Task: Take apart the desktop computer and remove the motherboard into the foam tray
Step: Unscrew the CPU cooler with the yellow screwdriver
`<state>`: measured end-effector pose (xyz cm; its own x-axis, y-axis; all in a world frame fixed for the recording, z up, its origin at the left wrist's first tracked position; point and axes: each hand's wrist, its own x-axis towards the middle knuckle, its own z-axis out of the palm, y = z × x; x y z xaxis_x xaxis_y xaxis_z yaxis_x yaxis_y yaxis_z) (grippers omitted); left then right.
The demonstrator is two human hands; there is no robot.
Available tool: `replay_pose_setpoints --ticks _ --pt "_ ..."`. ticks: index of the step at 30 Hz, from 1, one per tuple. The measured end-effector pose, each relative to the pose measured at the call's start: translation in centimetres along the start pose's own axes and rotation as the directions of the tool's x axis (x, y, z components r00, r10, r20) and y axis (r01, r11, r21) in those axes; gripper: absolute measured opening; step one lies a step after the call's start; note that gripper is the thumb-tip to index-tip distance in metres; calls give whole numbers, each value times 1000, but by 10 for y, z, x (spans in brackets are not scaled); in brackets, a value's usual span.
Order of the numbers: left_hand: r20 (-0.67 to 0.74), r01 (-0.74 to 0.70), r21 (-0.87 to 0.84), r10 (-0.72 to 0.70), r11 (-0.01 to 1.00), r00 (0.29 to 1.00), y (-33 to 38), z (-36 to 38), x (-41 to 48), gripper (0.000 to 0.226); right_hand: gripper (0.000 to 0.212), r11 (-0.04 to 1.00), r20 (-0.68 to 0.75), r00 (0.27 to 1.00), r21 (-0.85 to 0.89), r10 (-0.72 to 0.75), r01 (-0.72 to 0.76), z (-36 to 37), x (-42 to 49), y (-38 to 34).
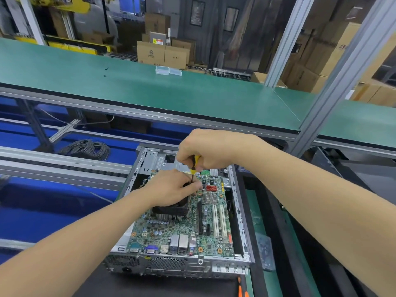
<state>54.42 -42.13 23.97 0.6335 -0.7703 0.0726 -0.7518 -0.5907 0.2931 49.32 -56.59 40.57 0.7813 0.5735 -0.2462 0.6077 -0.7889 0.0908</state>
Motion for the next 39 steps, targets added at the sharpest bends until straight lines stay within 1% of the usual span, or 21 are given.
replay_pose_setpoints --ticks 3,4,7,8,9,10,11,13,14,15,16,18,20,23,24,27,31,33,35,39 --pt "-5 6 -55 -6 998 1000 0 -1 -2 57 30 999 9 999 -32 -39 39 1 5 -8" --pt "6 11 -76 -10 997 1000 0 -1 -2 54 26 1000 9 1000 -22 -21 22 2 6 -10" --pt "38 30 -116 -26 993 999 1 -1 -2 48 7 993 -21 997 88 77 -75 4 5 -13" --pt "37 40 -126 -36 991 999 2 -1 -2 46 12 984 -45 990 125 135 -128 5 4 -15" --pt "35 50 -137 -45 989 998 2 -1 -2 46 21 968 -78 975 161 207 -193 5 3 -17" --pt "34 57 -142 -53 988 998 2 -1 -2 46 31 940 -108 946 191 305 -281 5 2 -20" --pt "36 63 -143 -58 988 998 2 -1 -1 47 40 899 -127 900 201 417 -388 5 2 -24" --pt "39 74 -145 -69 987 997 4 -1 -1 47 55 785 -131 774 112 620 -610 6 6 -34" --pt "36 77 -147 -73 986 997 4 -1 -1 47 60 732 -129 722 56 679 -679 7 10 -38" --pt "32 76 -147 -72 986 997 5 -2 -1 47 64 697 -122 690 31 714 -716 7 14 -41" --pt "30 71 -143 -68 987 997 5 -2 -1 47 67 678 -106 672 45 733 -733 8 17 -42" --pt "29 62 -133 -59 989 998 5 -2 -1 48 62 664 -61 663 138 746 -735 8 21 -39" --pt "25 56 -134 -54 989 998 5 -2 -1 48 57 666 -24 675 200 737 -719 10 22 -34" --pt "18 44 -125 -43 991 999 4 0 0 49 42 728 -50 731 157 681 -668 15 23 -25" --pt "11 41 -117 -40 992 999 3 1 1 49 39 757 -49 759 137 650 -639 15 22 -23" --pt "2 26 -99 -26 995 1000 1 3 1 50 43 846 -8 850 102 526 -523 9 15 -17" --pt "4 13 -112 -12 994 1000 0 1 0 49 38 931 -8 933 68 360 -359 7 13 -15" --pt "-2 13 -112 -13 994 1000 1 1 0 50 34 962 -3 963 54 270 -269 5 13 -12" --pt "0 14 -99 -15 995 1000 1 1 -1 51 36 981 15 982 46 187 -188 2 11 -7" --pt "16 3 -91 -2 996 1000 2 -1 -1 53 35 996 3 998 68 55 -55 3 5 8"
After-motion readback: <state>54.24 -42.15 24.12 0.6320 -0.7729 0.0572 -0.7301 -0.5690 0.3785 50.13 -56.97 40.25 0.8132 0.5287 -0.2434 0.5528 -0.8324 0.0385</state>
